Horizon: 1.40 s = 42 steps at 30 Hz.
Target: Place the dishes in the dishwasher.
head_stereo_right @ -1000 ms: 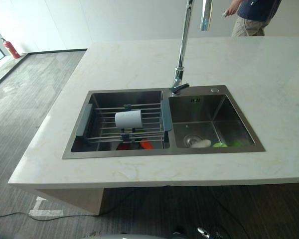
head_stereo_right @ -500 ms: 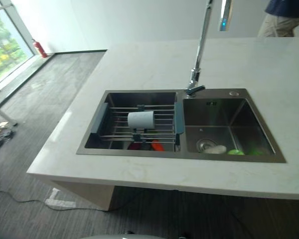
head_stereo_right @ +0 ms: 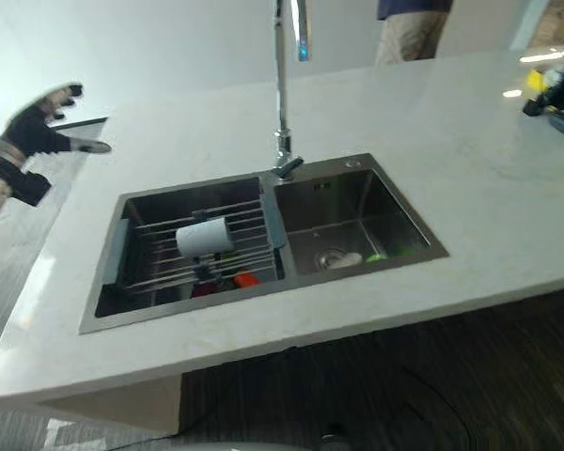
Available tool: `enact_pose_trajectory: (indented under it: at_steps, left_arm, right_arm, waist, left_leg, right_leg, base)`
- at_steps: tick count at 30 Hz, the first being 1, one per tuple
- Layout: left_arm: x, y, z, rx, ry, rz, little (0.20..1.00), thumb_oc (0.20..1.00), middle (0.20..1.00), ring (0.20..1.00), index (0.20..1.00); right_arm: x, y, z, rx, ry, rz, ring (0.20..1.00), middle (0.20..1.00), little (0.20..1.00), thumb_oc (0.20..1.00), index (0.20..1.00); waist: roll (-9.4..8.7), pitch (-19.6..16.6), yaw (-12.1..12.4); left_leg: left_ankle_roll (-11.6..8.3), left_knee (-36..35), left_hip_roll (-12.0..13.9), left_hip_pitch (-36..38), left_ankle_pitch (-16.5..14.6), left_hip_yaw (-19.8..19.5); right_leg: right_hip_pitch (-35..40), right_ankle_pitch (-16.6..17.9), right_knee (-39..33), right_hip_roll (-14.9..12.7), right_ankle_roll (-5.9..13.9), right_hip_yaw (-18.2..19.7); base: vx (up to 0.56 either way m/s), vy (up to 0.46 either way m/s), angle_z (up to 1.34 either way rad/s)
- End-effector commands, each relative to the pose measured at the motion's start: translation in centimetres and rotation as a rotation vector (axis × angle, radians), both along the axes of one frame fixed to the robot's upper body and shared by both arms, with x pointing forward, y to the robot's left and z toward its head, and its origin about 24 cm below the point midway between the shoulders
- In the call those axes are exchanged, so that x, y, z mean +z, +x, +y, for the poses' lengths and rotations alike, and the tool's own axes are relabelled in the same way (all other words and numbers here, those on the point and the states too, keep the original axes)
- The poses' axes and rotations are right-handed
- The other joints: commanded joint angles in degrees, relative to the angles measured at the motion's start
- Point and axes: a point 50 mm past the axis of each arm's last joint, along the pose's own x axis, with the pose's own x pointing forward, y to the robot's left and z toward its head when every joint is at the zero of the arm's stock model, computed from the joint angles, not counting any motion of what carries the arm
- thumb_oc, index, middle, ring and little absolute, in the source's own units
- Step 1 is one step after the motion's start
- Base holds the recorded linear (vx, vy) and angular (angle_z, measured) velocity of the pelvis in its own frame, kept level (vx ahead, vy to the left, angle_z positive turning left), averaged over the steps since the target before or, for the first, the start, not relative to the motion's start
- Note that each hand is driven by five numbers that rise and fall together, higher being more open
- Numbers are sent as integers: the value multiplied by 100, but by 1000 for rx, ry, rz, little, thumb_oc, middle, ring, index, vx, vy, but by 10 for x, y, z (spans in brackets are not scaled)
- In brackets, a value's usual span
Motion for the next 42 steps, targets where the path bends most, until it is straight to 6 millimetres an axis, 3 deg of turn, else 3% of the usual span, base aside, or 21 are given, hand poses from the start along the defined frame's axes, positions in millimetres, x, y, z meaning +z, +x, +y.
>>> enact_pose_trajectory:
  at_steps: [1,5,7,8,10,11,17,23,30,34,42]
  left_arm:
    - [59,-5,30,124,43,-139,1000,1000,1000,1000,1000]
    - [33,3,35,128,-20,0,1000,1000,1000,1000,1000]
    - [21,7,37,147,-13,28,1000,1000,1000,1000,1000]
    - [21,12,34,170,1,14,1000,1000,1000,1000,1000]
    - [23,18,28,181,13,-9,1000,1000,1000,1000,1000]
    - [20,19,28,174,46,31,1000,1000,1000,1000,1000]
    - [-4,20,20,112,160,197,1000,1000,1000,1000,1000]
    - [-27,13,25,97,178,287,1000,1000,1000,1000,1000]
    - [-33,7,33,130,208,270,1000,1000,1000,1000,1000]
    - [-40,1,45,181,206,288,1000,1000,1000,1000,1000]
    - [-45,1,50,256,241,220,1000,1000,1000,1000,1000]
  right_arm:
    - [1,10,-3,-43,-6,-53,1000,1000,1000,1000,1000]
    - [3,-3,-8,-51,-12,-27,1000,1000,1000,1000,1000]
    - [6,1,-13,-40,-24,-55,1000,1000,1000,1000,1000]
    - [13,28,-25,-25,-39,-141,1000,1000,1000,1000,1000]
    - [25,58,-41,6,-63,-242,1000,1000,1000,1000,1000]
    - [32,65,-49,17,-80,-279,1000,1000,1000,1000,1000]
    - [38,62,-60,28,-116,-273,1000,1000,1000,1000,1000]
    - [38,53,-62,28,-141,-239,1000,1000,1000,1000,1000]
    - [36,43,-60,25,-143,-213,1000,1000,1000,1000,1000]
    - [36,48,-58,35,-140,-221,1000,1000,1000,1000,1000]
    - [37,54,-57,41,-145,-240,1000,1000,1000,1000,1000]
  waist:
    - [27,217,-64]
    - [40,279,-240]
    - [72,380,-343]
    - [126,604,-421]
    - [239,933,-509]
    - [312,1037,-560]
    - [468,1024,-601]
    - [566,946,-573]
    - [566,912,-498]
    - [548,918,-476]
    - [489,1074,-505]
  left_leg:
    - [84,11,-79,137,-413,349]
    - [101,11,-98,171,-435,502]
    - [121,11,-118,68,-406,516]
    - [124,11,-190,-235,-341,525]
    - [131,49,-284,-521,-262,525]
    - [126,68,-314,-553,-238,543]
    - [116,54,-348,-436,-231,580]
    - [117,56,-379,-317,-241,597]
    - [127,68,-373,-284,-249,536]
    - [121,89,-364,-296,-248,519]
    - [122,166,-331,-443,-223,456]
  right_leg:
    - [256,-648,9,-401,688,417]
    - [157,-597,9,-393,717,604]
    - [-27,-525,9,-421,715,755]
    - [-416,-432,43,-464,696,917]
    - [-731,-396,90,-455,653,1160]
    - [-771,-393,89,-472,660,1214]
    - [-667,-381,66,-585,716,1099]
    - [-492,-394,57,-679,747,932]
    - [-389,-432,95,-716,757,808]
    - [-386,-458,133,-721,755,777]
    - [-538,-512,282,-691,708,862]
  base:
    - [28,-44,-55]
    - [31,-43,-38]
    - [-168,57,-39]
    - [-415,168,-37]
    - [-400,219,-38]
    - [-156,150,-27]
    - [57,64,-11]
    - [69,35,16]
    - [29,10,9]
    - [6,3,1]
    - [0,0,0]
